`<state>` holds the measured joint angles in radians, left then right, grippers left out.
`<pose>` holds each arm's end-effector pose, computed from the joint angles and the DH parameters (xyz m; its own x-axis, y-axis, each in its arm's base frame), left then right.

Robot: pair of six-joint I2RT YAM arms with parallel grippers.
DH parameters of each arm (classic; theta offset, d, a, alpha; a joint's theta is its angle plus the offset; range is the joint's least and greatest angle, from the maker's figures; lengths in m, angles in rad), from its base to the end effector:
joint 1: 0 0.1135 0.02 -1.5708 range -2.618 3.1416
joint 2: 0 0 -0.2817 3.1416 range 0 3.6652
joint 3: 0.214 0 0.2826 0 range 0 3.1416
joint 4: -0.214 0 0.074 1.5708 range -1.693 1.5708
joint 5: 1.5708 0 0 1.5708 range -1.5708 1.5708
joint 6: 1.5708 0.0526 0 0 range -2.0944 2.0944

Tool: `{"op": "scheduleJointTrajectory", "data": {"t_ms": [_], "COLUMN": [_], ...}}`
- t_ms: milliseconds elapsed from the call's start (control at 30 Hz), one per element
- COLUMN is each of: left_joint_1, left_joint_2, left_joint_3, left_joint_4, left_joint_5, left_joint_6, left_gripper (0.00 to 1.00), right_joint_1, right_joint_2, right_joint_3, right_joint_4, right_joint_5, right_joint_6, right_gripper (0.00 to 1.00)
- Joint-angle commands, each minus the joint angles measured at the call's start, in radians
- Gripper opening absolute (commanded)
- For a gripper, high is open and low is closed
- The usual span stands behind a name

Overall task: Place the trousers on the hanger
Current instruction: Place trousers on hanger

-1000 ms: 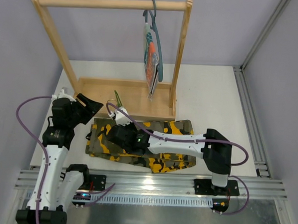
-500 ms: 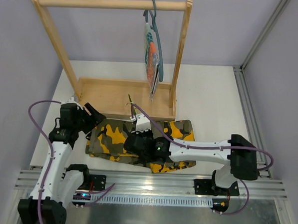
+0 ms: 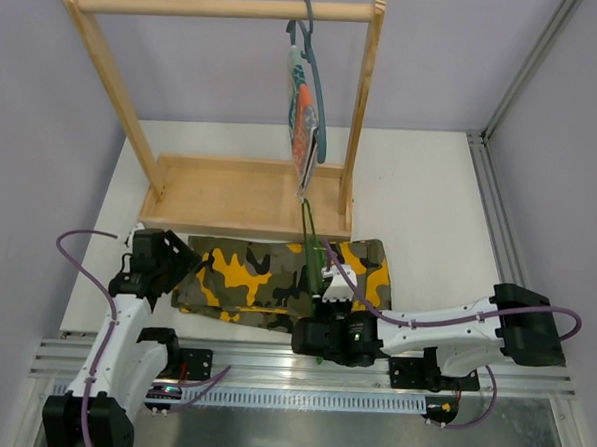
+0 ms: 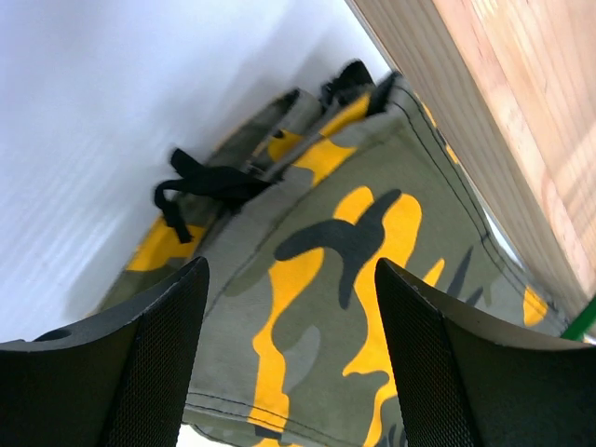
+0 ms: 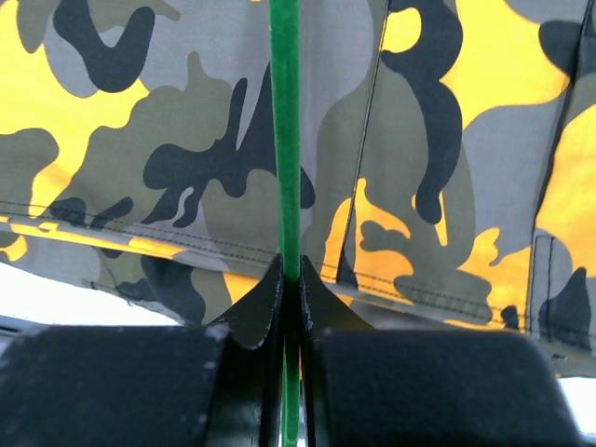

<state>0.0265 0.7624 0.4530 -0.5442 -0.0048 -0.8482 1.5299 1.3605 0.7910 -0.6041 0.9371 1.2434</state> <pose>0.1807 0.0050 0.1857 -0.4760 -0.7630 -0.4374 -0.5847 0.6461 -0.4906 0.0533 0.2648 0.1937 -0.5603 0.0216 -0.8280 -0.1504 0.9804 0.1273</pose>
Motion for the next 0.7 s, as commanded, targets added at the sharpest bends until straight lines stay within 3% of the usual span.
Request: {"op": "scheduleJointTrajectory", "data": {"t_ms": [0,133,400,667], "left_joint_1": [0.003,0.003,0.003,0.003], "left_joint_2": [-0.051,-0.029,0.112,0.078], "left_joint_3": [-0.008,-0.008,0.004,-0.043], "left_joint_4": [0.0,-0.008,0.021,0.035], "left_joint_5": [-0.15,-0.218,-0.184,-0.167], "left_joint_6": [-0.051,-0.038,-0.02,-0.08], "left_gripper": [0.73,0.78,0.83,0.82], "right_joint_1": [0.038,0.039,0.039,0.035], "right_joint_2": [-0.032,-0.029,-0.142,-0.152], "right_joint_3": [-0.007,-0.018,-0.084,-0.016], "right_joint_4": [-0.036,0.012,0.176,0.178], "right_joint_5": [0.06,0.057,0.005,0.038], "right_joint_6": [0.16,0.189,0.078,0.057], "right_gripper": [0.04,0.04,0.04,0.04]}}
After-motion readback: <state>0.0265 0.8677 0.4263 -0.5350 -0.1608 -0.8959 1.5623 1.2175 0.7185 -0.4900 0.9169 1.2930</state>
